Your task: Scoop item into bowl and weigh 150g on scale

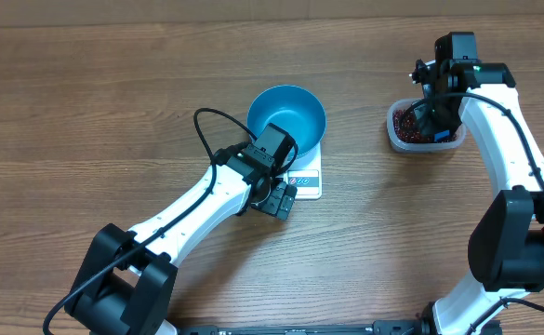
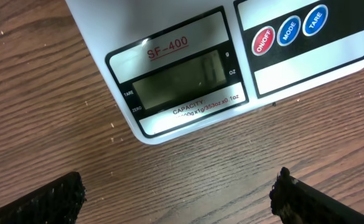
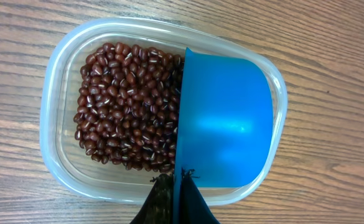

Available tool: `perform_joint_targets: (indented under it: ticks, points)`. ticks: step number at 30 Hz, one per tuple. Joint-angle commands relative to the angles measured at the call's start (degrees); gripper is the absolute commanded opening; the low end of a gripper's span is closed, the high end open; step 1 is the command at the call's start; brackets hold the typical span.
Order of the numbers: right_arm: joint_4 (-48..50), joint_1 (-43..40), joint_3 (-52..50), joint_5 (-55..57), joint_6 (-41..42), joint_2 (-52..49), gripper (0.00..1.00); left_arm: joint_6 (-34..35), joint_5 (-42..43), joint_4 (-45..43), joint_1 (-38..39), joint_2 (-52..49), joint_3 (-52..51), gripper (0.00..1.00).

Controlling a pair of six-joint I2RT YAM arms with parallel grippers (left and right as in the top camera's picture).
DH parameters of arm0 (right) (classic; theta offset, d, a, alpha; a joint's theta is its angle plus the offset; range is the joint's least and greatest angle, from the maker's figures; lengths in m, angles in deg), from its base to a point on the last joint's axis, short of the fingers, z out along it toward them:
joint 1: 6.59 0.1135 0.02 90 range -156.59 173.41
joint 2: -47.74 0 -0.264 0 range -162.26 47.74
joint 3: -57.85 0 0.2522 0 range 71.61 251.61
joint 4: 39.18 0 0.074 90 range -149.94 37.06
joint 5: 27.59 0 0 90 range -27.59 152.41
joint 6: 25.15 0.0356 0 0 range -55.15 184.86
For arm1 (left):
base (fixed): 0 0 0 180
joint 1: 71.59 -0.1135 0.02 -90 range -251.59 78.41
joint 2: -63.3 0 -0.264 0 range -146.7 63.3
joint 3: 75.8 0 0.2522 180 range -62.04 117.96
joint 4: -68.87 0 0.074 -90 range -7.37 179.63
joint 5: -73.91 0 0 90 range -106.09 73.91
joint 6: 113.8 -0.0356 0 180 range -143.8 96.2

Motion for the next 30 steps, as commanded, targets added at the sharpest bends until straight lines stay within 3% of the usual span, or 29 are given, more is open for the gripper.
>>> perform_joint_targets:
  ticks: [1, 17, 30]
  points:
    - [1.0, -0.2, 0.7, -1.3, 2.4, -0.2, 0.04, 2.4, -0.7, 0.4, 0.3, 1.0, -0.5, 1.00]
    - [0.6, -1.3, 0.3, -1.3, 5.5, -0.2, 0.04, 2.4, -0.9, 0.4, 0.2, 1.0, -0.5, 1.00]
    - [4.0, -2.8, -6.5, -9.9, 7.3, -0.4, 0.04, 2.4, -1.0, 0.4, 0.2, 1.0, -0.5, 1.00]
